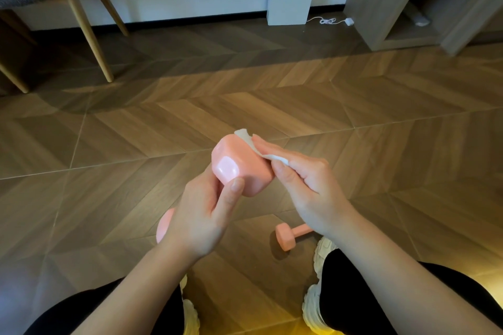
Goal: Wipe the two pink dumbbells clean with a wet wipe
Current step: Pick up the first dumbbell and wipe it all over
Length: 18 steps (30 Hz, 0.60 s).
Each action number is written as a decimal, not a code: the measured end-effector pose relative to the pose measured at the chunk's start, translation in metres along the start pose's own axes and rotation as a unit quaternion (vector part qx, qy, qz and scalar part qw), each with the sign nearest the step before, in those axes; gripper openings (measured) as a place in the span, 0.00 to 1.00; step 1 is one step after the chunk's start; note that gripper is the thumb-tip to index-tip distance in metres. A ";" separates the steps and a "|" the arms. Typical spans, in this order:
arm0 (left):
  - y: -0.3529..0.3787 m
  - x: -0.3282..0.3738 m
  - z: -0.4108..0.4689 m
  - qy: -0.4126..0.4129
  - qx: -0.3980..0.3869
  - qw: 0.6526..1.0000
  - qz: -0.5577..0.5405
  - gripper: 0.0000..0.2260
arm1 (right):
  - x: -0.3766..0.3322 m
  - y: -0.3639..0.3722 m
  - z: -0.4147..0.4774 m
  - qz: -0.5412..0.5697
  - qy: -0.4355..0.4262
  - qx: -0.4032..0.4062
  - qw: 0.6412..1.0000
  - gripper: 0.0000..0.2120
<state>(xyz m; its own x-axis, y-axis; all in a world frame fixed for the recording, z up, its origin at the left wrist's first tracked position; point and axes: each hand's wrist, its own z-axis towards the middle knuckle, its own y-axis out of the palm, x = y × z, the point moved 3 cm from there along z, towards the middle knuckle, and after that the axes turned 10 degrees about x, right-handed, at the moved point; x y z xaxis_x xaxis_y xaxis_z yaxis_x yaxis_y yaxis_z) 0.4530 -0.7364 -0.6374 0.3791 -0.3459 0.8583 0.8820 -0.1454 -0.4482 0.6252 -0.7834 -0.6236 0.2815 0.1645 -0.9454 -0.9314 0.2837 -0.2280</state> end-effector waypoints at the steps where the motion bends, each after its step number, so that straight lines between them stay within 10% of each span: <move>1: 0.000 0.001 0.000 0.011 -0.003 1.000 0.006 0.24 | 0.000 0.000 -0.001 -0.001 -0.008 -0.004 1.000 0.17; 18: 0.000 0.007 -0.002 0.035 -0.069 0.995 0.060 0.27 | 0.004 -0.002 0.004 0.033 0.063 -0.032 0.997 0.17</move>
<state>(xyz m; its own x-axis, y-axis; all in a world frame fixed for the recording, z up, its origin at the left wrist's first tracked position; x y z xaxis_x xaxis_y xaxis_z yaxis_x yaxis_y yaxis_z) 0.4554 -0.7405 -0.6320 0.4542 -0.4305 0.7800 0.7833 -0.2240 -0.5798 0.6293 -0.7801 -0.6258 0.1912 0.0591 -0.9798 -0.9608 0.2153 -0.1745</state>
